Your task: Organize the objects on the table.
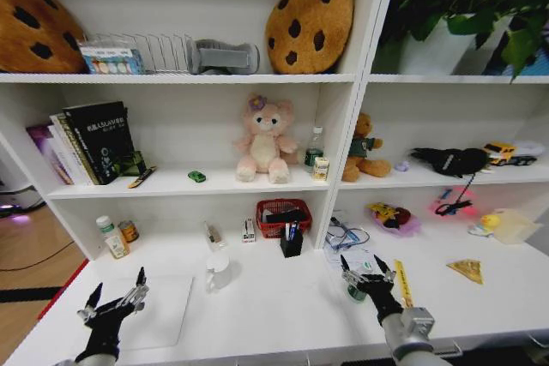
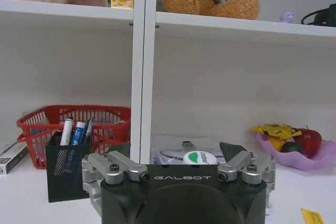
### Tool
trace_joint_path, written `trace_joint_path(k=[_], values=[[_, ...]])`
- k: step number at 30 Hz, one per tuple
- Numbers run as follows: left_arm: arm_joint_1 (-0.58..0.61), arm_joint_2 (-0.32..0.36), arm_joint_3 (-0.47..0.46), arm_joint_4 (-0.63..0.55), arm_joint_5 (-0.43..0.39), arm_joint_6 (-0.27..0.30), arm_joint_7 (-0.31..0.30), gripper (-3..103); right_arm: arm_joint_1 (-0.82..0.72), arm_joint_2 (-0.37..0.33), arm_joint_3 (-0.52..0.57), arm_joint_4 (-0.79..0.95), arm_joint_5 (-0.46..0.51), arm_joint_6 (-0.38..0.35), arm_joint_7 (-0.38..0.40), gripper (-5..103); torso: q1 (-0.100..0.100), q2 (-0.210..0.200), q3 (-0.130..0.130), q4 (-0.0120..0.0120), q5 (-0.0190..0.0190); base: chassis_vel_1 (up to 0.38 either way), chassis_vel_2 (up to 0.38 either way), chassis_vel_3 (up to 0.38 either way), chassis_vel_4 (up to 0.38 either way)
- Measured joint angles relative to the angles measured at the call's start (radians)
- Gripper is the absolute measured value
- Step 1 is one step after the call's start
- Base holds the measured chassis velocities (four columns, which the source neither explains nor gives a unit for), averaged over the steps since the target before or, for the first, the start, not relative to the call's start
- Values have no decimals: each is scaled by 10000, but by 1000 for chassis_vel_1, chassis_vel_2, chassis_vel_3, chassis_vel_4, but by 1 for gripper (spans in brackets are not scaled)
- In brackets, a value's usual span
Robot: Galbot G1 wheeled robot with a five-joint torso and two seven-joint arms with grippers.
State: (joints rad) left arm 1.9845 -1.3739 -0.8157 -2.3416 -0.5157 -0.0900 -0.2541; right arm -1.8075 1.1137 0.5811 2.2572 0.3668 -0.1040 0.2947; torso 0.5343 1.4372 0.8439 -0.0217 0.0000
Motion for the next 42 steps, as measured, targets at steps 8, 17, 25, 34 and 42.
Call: trace_joint_path(k=[8, 17, 25, 34, 42], values=[[-38, 8, 17, 29, -20, 26, -12, 100, 58, 38, -23, -164, 9, 0, 69, 65, 0, 1, 0, 1, 0, 0, 0, 0, 0], [-5, -35, -23, 29, -74, 16, -23, 100, -49, 227, 6, -149, 127, -15, 131, 30, 0, 1, -1, 2, 0, 0, 0, 0, 0], [14, -41, -36, -20, -80, -3, -23, 100, -734, 469, 293, 553, 125, 67, 117, 30, 0, 0, 0, 2, 1, 0, 0, 0, 0], [8, -126, -97, 58, -228, -141, 23, 100, -3653, 1770, 687, 2429, -1606, 1133, 1123, 30, -1, 1, -2, 0, -3, 0, 0, 0, 0], [-24, -164, -164, 216, -321, -214, 49, 100, -4909, 2111, 523, 2485, -2287, 1647, 1603, 30, -1, 1, -1, 2, -1, 0, 0, 0, 0]])
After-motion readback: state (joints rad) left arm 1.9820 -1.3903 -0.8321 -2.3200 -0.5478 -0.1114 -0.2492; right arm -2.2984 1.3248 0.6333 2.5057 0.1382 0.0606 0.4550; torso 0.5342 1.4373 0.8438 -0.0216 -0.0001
